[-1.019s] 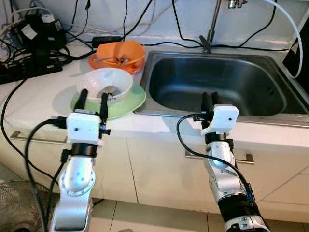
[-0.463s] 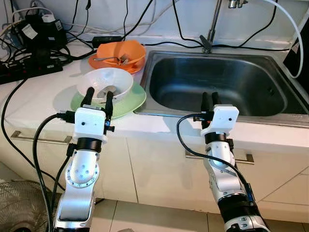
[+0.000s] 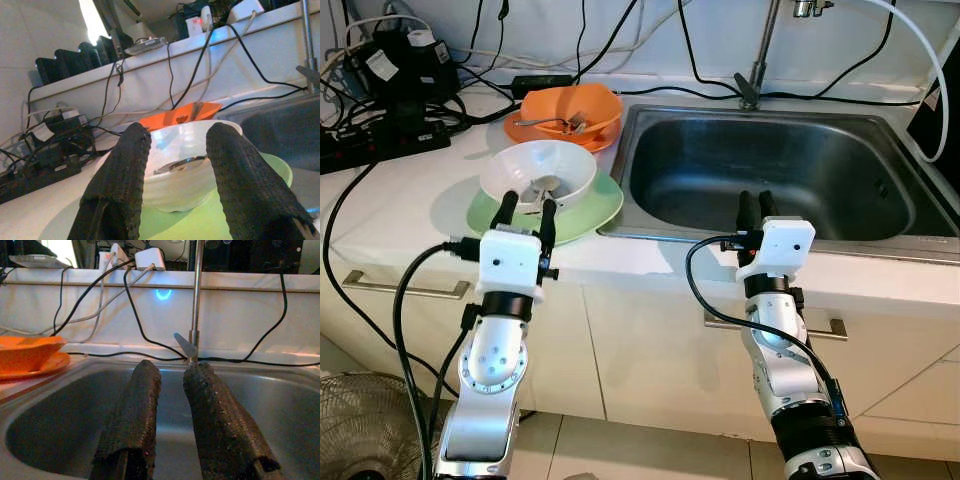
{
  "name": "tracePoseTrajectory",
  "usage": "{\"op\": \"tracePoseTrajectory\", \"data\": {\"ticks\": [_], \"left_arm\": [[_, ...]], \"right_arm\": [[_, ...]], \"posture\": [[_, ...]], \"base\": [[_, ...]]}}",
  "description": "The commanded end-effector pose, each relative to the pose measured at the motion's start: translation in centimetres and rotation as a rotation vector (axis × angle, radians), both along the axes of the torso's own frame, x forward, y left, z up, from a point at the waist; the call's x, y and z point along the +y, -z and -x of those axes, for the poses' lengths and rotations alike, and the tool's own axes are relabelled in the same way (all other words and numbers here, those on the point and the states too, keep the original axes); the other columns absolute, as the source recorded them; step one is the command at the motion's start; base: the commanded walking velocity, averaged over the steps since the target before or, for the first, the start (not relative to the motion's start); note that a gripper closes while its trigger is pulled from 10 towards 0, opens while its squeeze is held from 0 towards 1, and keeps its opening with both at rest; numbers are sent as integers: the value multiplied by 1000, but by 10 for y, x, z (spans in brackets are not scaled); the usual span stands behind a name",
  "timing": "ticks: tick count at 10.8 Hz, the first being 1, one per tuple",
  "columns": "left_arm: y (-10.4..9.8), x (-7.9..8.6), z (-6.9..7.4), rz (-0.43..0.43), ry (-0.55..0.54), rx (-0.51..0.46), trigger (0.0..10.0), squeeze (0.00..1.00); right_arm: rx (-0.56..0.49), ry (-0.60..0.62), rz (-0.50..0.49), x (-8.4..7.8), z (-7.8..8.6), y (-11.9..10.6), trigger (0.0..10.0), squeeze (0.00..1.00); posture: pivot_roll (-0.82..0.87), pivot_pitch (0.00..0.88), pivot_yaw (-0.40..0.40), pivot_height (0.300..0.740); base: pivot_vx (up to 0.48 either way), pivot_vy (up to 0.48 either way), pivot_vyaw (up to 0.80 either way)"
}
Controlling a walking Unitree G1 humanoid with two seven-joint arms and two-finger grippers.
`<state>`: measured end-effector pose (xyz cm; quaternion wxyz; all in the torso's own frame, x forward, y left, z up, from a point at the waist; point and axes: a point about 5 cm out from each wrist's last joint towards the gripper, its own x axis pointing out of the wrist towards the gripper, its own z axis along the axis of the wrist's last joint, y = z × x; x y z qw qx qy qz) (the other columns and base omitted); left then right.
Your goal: Kitchen organization
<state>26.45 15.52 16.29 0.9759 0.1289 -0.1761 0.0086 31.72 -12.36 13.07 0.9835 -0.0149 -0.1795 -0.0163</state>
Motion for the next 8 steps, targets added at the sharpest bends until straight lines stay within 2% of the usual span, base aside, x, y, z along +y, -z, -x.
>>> {"op": "tracePoseTrajectory", "data": {"ticks": [1, 4, 8], "left_arm": [[4, 4, 1, 0, -24, 11, 10000, 0], [-1, 9, 3, 6, -50, -19, 10000, 0], [8, 8, -3, 0, -55, 40, 10000, 0]], "right_arm": [[4, 0, -1, 0, 1, 1, 10000, 0], [3, -4, -2, 1, 0, 1, 10000, 0], [2, -7, -1, 1, 0, 0, 10000, 0]], "posture": [[119, 0, 44, 740], [124, 0, 41, 740], [120, 0, 41, 740]], "base": [[0, 0, 0], [0, 0, 0], [0, 0, 0]]}}
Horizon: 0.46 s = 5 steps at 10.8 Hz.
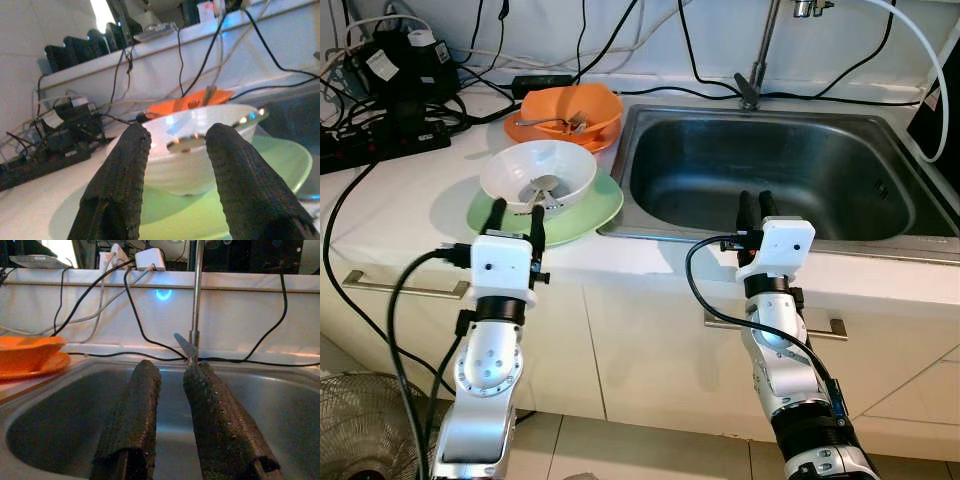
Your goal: Kitchen organization
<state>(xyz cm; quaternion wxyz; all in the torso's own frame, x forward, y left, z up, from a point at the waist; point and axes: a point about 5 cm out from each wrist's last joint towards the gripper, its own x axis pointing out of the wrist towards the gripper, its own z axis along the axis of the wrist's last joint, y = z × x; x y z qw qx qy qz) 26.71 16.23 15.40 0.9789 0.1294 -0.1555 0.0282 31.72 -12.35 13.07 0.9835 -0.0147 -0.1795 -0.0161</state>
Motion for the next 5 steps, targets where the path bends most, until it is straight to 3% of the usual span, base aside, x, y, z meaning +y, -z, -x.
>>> {"op": "tracePoseTrajectory", "data": {"ticks": [1, 5], "left_arm": [[1, 0, -4, -5, -6, 15, 10000, 0], [-4, -6, -18, 21, 13, -2, 10000, 0]], "right_arm": [[1, -5, -2, 1, 0, 0, 10000, 0], [1, 3, -2, 0, 1, 0, 10000, 0]], "posture": [[119, 0, 43, 740], [108, 0, 44, 740]], "base": [[0, 0, 0], [0, 0, 0]]}}
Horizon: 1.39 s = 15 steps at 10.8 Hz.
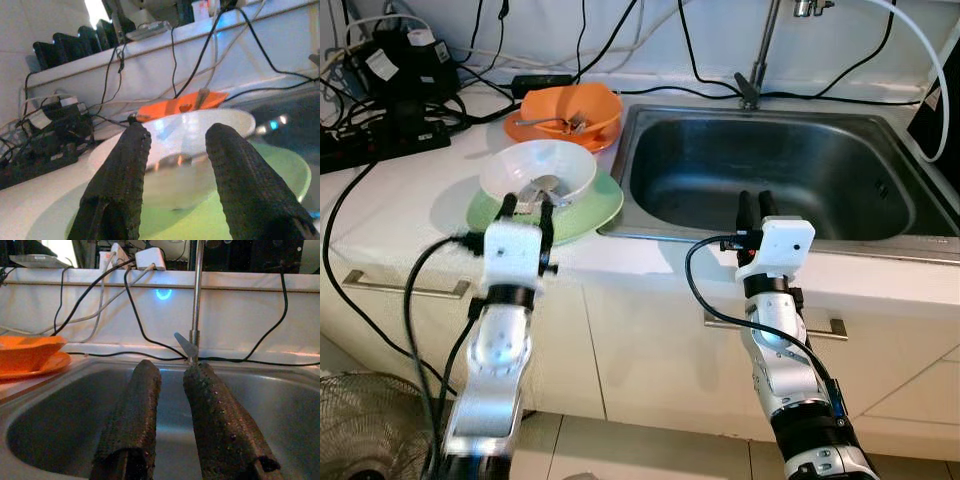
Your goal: Kitchen organization
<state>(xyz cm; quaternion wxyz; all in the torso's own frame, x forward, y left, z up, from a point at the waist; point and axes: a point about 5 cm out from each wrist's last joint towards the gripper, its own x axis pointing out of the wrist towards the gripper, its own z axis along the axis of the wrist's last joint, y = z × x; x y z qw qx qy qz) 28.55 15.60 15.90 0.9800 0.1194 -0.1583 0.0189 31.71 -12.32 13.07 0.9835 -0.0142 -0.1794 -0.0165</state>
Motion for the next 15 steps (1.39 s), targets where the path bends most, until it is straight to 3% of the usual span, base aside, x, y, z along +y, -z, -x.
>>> {"op": "tracePoseTrajectory", "data": {"ticks": [1, 3, 4, 5, 6, 7, 8, 9, 11, 13, 15], "left_arm": [[-1, 1, -3, 7, -12, -4, 10000, 0], [1, 0, -3, 2, 0, -3, 10000, 0], [2, 1, -3, 3, -11, 1, 5804, 0], [2, 1, -3, 6, -19, -3, 9922, 0], [3, 1, -3, 8, -21, -3, 10000, 0], [4, 1, -2, 14, -26, 1, 8980, 0], [5, 1, -1, 16, -27, 0, 4941, 0], [5, 1, -1, 15, -29, -2, 2314, 0], [5, 2, -3, 16, -31, -1, 1569, 0], [5, 1, -3, 18, -28, 0, 1529, 0], [5, 0, -4, 15, -29, -1, 627, 0]], "right_arm": [[1, 5, -1, 0, 1, 0, 10000, 0], [3, 6, 0, -1, 1, 1, 10000, 0], [2, 7, -1, -2, 0, 0, 10000, 0], [3, 4, 1, -2, 0, 1, 10000, 0], [4, 3, 2, -2, 0, 1, 10000, 0], [4, 2, 2, -2, 0, 0, 10000, 0], [5, -1, 2, -1, 0, 1, 10000, 0], [7, -3, 3, -1, 0, 1, 10000, 0], [7, -1, 3, -1, 0, 1, 10000, 0], [9, -2, 4, -1, 0, 1, 10000, 0], [11, -4, 4, -1, 0, 2, 10000, 0]], "posture": [[107, 0, 45, 740], [104, 0, 46, 740], [104, 0, 44, 740], [107, 0, 42, 740], [108, 0, 40, 740], [108, 0, 40, 740], [106, 0, 41, 740], [107, 0, 39, 740], [104, 0, 40, 740], [104, 0, 40, 740], [106, 0, 40, 740]], "base": [[0, 0, 0], [0, 0, 0], [0, 0, 0], [0, 0, 0], [0, 0, 0], [0, 0, 0], [0, 0, 0], [0, 0, 0], [0, 0, 0], [0, 0, 0], [0, 0, 0]]}}
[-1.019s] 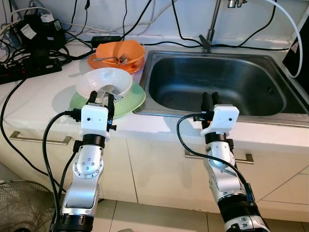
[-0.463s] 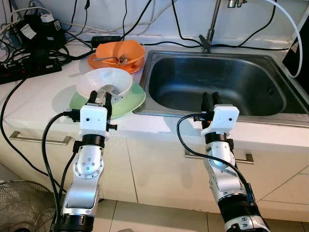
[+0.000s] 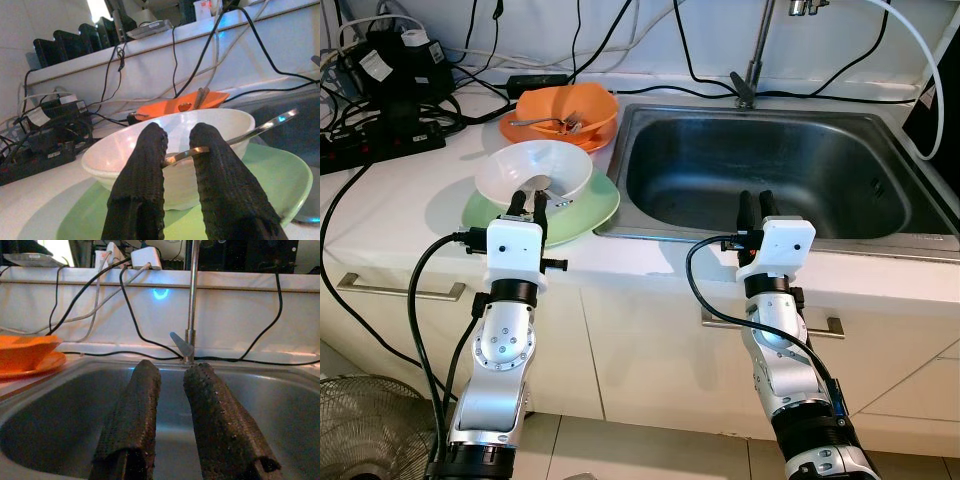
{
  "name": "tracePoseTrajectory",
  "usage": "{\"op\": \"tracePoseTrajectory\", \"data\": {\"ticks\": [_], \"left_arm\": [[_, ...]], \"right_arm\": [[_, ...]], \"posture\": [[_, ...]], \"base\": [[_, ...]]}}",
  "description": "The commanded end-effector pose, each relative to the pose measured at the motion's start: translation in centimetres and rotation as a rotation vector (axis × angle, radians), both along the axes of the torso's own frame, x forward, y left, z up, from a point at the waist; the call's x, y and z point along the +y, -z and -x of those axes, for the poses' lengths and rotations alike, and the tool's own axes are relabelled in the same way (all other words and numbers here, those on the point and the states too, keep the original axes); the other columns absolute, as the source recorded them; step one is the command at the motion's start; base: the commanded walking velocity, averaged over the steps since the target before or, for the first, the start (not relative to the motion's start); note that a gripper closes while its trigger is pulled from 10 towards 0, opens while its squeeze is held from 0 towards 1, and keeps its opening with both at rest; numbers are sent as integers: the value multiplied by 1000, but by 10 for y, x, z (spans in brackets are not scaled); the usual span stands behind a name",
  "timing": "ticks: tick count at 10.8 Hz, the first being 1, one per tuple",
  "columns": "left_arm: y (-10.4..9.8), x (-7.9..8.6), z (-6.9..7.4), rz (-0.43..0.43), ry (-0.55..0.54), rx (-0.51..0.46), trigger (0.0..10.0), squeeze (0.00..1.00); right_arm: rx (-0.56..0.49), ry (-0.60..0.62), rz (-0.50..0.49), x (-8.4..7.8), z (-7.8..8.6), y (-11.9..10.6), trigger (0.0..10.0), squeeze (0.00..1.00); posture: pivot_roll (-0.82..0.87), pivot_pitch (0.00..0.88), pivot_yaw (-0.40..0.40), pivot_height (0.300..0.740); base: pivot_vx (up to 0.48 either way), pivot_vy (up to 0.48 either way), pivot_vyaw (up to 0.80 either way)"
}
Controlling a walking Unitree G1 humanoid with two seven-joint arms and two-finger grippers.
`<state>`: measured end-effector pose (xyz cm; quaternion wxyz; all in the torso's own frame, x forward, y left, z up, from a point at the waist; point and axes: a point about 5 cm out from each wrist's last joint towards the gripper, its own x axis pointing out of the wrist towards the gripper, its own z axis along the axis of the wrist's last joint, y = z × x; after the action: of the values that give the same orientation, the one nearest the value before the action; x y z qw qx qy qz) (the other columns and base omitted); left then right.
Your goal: Kitchen organization
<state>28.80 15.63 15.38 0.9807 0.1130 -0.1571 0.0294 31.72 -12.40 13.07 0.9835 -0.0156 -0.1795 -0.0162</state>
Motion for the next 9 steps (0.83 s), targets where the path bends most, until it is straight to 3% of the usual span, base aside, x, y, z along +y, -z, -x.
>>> {"op": "tracePoseTrajectory", "data": {"ticks": [1, 4, 9], "left_arm": [[-2, 1, -2, -4, -14, -10, 0, 0], [-9, 0, -2, -24, -20, -52, 0, 0], [-59, -14, -2, -107, 30, -260, 0, 0]], "right_arm": [[11, -4, 1, 0, -1, 2, 10000, 0], [10, -7, 4, 0, -1, 1, 10000, 0], [8, -15, 6, 2, -2, 1, 10000, 0]], "posture": [[106, 0, 39, 740], [106, 0, 36, 740], [104, 0, 34, 740]], "base": [[0, 0, 0], [0, 0, 0], [0, 0, 0]]}}
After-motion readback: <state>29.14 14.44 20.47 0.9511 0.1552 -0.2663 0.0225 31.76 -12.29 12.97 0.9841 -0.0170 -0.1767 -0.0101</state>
